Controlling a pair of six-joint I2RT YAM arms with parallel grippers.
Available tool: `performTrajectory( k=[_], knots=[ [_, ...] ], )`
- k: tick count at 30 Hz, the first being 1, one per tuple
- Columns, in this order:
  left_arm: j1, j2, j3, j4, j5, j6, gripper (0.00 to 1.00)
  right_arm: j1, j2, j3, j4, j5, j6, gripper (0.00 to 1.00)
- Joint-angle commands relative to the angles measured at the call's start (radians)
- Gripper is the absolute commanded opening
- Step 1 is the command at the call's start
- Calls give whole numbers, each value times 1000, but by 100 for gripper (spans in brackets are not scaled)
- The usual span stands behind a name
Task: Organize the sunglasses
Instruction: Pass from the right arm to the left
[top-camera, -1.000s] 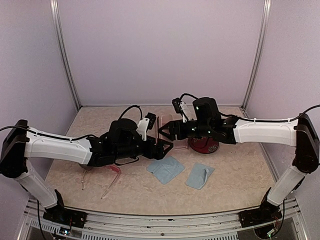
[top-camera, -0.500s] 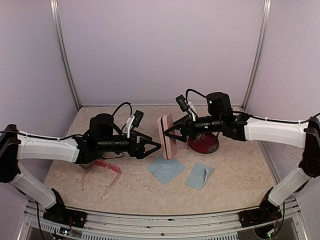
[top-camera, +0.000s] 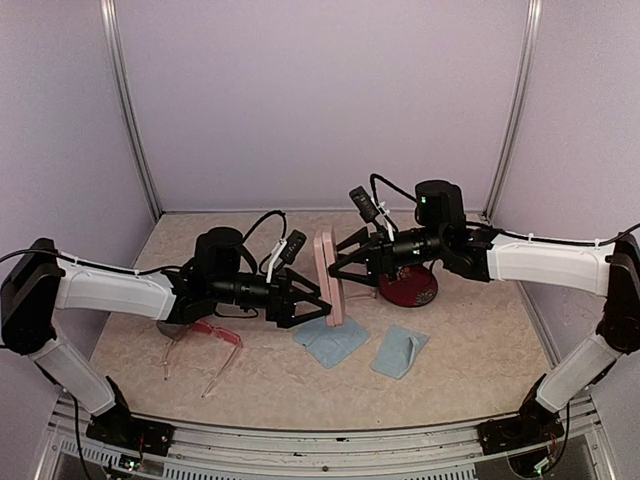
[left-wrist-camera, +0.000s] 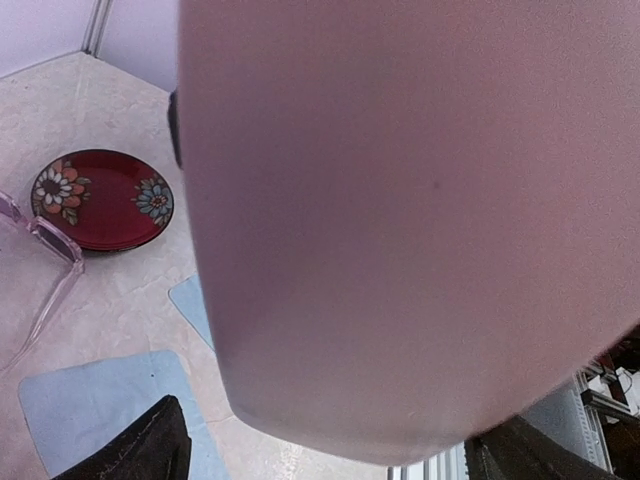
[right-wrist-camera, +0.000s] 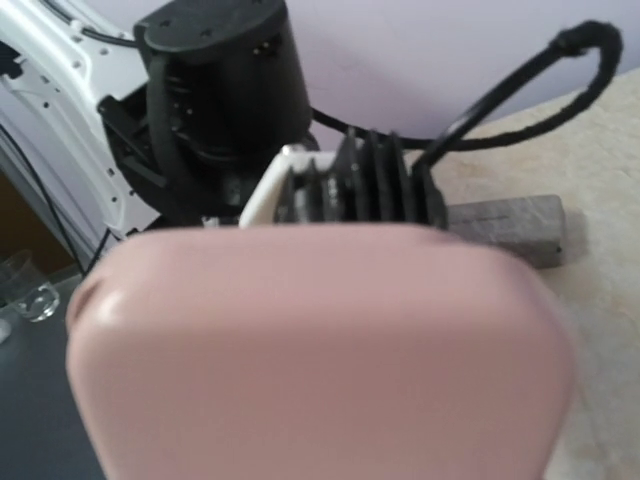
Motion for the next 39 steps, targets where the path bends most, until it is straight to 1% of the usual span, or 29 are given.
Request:
performTrajectory(
  k=[1,6,11,14,17,18,20,22,25,28,30,31,33,36,39],
  knots=[
    [-12,20,30,44,52,16,91,11,13,13,85,-62,23,26],
    [-17,27,24,65,80,5,86,12,20,10,92,-70,25,26],
    [-15,36,28,86,103,-14,77,16,34,14,90,-94,21,26],
    [-14,41,29,98,118,-26,68,16,36,11,84,-96,14,27],
    [-9,40,21,114,126,-42,54,16,32,9,61,-78,-5,30],
    [-5,37,16,123,126,-46,48,16,31,9,48,-67,-14,33],
    [0,32,7,136,125,-47,41,16,30,11,33,-53,-23,38],
    [3,28,2,141,115,-79,35,15,32,12,18,-38,-28,45],
    [7,22,-3,147,95,-94,26,16,34,13,8,-16,-29,60],
    [12,17,-8,158,70,-114,17,16,33,13,0,8,-27,71],
    [14,14,-10,160,51,-118,12,18,30,8,-4,33,-26,82],
    [14,14,-11,160,45,-119,10,21,28,5,-6,50,-25,85],
    [14,15,-11,162,38,-123,7,28,24,2,-11,76,-28,89],
    [14,21,-10,167,33,-131,6,44,24,-4,-13,96,-32,96],
    [14,27,-8,172,33,-136,5,58,27,-11,-7,112,-31,98]
  ],
)
